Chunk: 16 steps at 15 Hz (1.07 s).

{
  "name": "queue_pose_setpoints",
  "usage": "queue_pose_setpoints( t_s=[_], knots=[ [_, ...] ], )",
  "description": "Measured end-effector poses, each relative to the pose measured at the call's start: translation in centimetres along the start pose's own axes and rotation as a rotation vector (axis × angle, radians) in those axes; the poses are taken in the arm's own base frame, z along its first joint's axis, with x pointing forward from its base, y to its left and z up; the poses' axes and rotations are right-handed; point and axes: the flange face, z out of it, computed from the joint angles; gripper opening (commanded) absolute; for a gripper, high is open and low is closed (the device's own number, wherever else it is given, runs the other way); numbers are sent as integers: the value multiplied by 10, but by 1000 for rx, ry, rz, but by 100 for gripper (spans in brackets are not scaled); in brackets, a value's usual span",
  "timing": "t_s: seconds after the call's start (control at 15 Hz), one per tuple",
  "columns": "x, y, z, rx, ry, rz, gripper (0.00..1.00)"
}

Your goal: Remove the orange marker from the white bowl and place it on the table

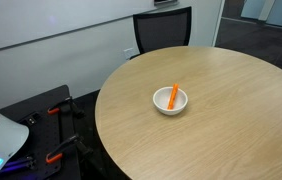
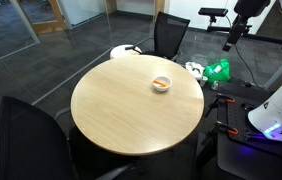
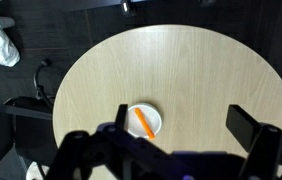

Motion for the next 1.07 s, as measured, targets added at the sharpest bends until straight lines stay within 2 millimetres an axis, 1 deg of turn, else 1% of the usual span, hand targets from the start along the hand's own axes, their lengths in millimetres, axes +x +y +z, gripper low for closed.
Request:
queue_pose_setpoints(
  t_s=[0.2,0.33,0.73,0.93,1.07],
  knots=[
    [10,22,1,-38,31,-27,100],
    [18,39,8,-56,33,-74,100],
    [47,85,45,-68,29,-300,100],
    [64,100,61,-86,98,-414,100],
    [73,106,73,-85,142,-450,100]
  ],
)
